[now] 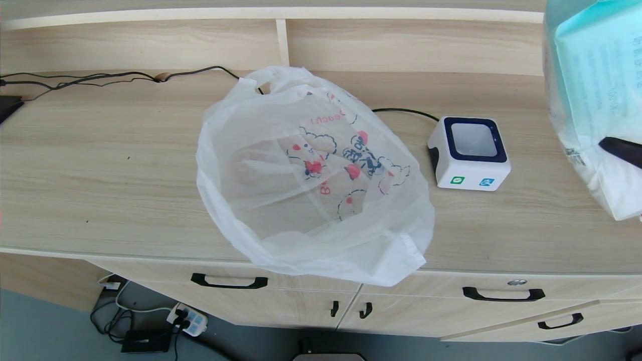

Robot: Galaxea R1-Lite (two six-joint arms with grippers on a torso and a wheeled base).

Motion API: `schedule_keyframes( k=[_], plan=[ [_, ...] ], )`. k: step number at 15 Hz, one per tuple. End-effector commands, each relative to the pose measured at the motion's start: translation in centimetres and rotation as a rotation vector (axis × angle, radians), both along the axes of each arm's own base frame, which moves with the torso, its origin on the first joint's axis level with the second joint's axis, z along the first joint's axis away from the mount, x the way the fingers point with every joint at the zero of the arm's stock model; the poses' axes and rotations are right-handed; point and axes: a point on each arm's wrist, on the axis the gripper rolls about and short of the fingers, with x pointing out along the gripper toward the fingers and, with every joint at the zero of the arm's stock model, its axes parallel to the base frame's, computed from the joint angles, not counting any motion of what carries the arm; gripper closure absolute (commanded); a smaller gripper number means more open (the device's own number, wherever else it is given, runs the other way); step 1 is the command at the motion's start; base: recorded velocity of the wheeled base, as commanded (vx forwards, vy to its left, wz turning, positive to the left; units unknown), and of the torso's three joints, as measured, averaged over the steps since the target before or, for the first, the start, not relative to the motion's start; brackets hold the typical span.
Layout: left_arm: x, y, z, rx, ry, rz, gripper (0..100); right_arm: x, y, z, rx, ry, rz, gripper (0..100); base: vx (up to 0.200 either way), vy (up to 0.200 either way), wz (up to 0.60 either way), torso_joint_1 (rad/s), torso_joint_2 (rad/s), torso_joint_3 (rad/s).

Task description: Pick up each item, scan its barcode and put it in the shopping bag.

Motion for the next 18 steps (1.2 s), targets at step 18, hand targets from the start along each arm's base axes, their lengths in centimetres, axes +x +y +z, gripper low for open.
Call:
schedule_keyframes(
  k=[18],
  plan=[
    [0.0,0.0,0.1,0.029,-0.004,-0.002,0,10.6,4.4,-2.0,0.177,0.018,0.034,100,0.000,0.000,0.00,0.000,0.00,0.000]
  ],
)
